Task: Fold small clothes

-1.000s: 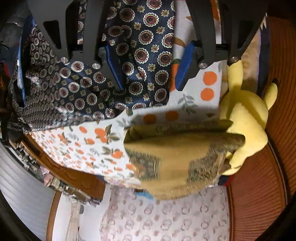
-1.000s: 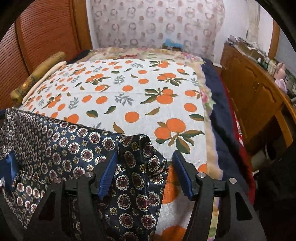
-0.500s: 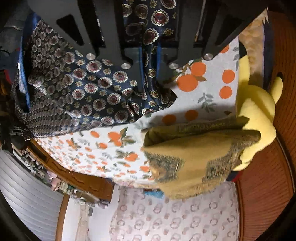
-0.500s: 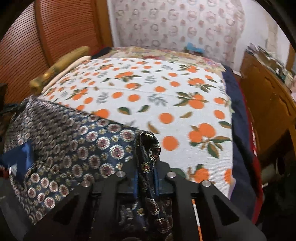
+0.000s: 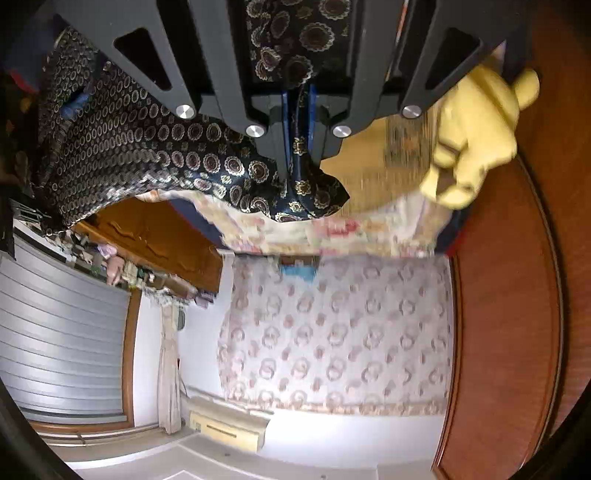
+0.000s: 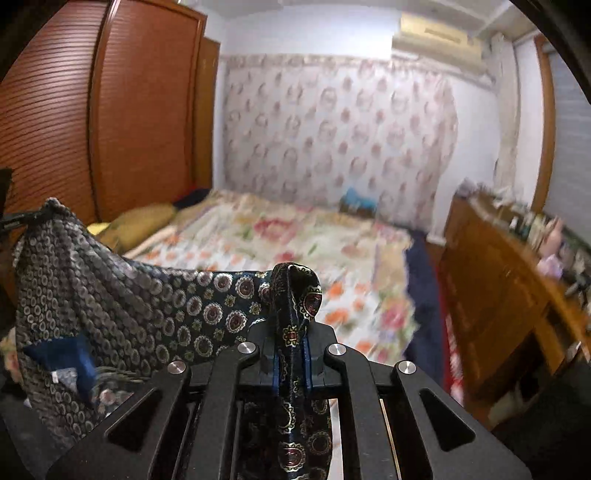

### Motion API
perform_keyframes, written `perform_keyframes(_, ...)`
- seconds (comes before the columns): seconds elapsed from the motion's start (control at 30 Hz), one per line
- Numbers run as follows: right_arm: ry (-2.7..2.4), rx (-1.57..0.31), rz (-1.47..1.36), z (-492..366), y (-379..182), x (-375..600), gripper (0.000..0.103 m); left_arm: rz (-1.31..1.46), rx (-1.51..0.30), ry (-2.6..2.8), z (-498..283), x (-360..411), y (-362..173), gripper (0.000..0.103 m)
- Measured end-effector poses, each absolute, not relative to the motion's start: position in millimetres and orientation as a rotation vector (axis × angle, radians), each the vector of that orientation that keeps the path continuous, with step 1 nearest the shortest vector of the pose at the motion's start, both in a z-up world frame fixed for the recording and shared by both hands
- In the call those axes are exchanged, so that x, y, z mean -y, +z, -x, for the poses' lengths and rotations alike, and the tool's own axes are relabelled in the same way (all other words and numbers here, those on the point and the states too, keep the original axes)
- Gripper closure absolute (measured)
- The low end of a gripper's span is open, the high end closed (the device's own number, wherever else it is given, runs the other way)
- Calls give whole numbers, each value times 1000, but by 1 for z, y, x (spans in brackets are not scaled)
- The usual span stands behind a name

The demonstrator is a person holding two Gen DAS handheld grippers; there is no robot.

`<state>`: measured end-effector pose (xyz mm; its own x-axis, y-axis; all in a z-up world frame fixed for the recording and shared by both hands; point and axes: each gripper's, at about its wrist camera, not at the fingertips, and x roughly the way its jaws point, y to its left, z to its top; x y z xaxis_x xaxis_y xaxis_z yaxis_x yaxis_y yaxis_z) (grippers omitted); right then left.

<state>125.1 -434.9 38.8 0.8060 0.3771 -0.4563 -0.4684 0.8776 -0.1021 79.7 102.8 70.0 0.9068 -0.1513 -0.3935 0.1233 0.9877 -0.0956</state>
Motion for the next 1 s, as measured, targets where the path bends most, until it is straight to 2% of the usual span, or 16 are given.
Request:
perform_keyframes(0.1,409,-409,222,-159,66,432,97,26,-399,-97,-124,-98,87,98)
perform_keyframes(0.2,341,-426,238,-208,74,425,96,-14,-466,-62,-181,-100,73,88)
perform_keyframes(0.23,312,-446,243,-224,71,422,94,-15,-502,-50,-196,-101,64,80)
perform_keyframes(0.27,287,-484,251,-244,62,419,91,-9,-554,-53,-211,-104,51,78)
perform_keyframes(0.3,271,-544,255,-264,49,416,82,-3,-592,-59,-218,-105,41,77)
perform_keyframes(0.4,196,-662,271,-298,12,415,66,4,-656,-94,-218,-108,12,70)
perform_keyframes(0.57,203,-721,281,-296,-25,417,65,-20,-701,-119,-193,-108,-12,60)
perform_keyframes(0.63,219,-727,271,-290,-28,420,63,-23,-710,-127,-180,-104,-13,49)
perform_keyframes(0.77,250,-720,255,-267,-30,424,57,-30,-711,-128,-158,-104,-18,48)
perform_keyframes(1.0,279,-735,202,-221,-46,436,56,-2,-707,-122,-138,-110,-28,48)
